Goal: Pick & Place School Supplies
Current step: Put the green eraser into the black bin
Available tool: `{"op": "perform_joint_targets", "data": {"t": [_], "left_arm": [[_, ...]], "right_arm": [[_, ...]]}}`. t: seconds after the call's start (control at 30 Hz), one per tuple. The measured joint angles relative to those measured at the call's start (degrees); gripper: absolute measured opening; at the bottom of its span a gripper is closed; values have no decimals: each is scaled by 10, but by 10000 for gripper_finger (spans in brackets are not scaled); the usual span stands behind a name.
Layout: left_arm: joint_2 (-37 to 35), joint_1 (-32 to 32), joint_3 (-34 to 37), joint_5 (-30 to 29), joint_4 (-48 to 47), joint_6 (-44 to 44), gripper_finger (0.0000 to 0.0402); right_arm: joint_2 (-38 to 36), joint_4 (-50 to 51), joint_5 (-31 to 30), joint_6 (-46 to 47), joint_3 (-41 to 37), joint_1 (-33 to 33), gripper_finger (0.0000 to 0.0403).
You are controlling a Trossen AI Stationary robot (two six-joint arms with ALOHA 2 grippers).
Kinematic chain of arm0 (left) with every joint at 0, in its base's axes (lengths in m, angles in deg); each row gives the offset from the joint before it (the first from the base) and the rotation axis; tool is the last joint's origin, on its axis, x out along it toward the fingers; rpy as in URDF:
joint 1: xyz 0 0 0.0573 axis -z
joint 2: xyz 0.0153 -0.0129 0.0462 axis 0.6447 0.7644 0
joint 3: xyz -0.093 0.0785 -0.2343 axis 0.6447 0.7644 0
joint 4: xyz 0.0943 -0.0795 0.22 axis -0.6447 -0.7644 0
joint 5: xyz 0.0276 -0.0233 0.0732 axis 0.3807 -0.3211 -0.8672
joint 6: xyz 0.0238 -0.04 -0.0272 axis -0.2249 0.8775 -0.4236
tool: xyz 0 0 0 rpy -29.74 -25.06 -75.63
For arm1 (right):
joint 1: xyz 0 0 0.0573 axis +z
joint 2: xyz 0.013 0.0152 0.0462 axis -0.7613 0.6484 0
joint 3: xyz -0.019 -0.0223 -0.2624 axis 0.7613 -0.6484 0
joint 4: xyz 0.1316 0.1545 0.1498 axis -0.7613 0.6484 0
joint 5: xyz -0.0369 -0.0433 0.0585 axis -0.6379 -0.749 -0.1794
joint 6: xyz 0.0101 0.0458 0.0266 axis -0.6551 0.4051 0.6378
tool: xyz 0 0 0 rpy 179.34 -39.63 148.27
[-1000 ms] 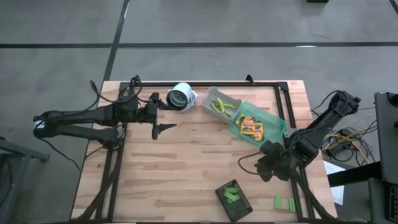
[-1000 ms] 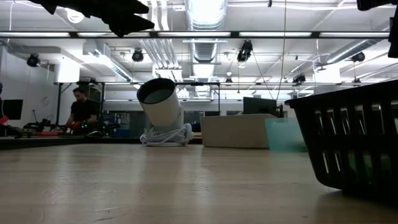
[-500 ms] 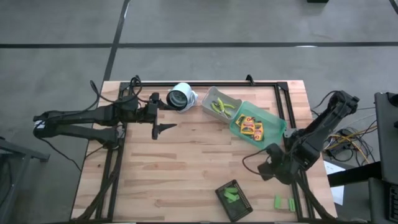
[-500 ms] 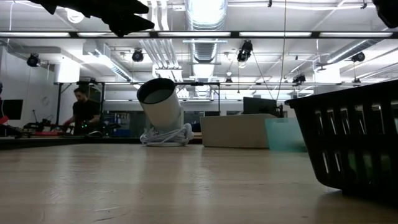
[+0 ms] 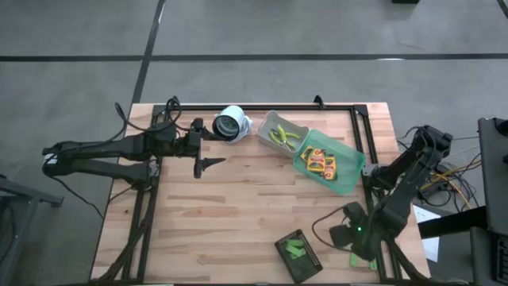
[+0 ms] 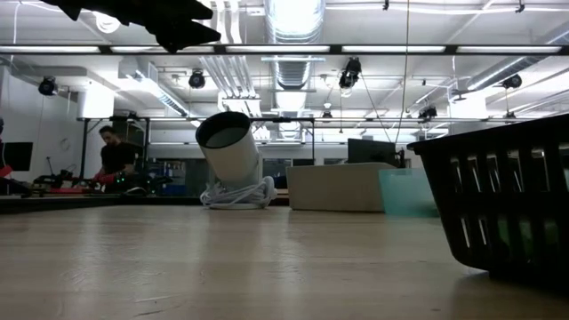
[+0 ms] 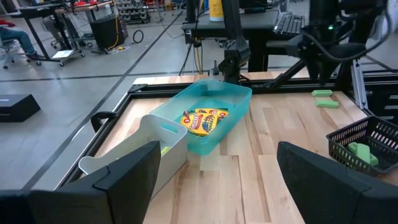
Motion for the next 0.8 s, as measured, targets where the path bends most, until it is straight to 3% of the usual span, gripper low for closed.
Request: {"op": "perform_joint_targets", "data": {"t": [0.2,0.4,0.8], "left_arm": [[0,0,0,0,0,0,328],[0,0,0,0,0,0,328],[0,0,0,0,0,0,328]], "right_arm": [[78,115,69,17,95,17,144],[143,169,79,17,166,57,133],[174,175,81,43,166,123,134]]}}
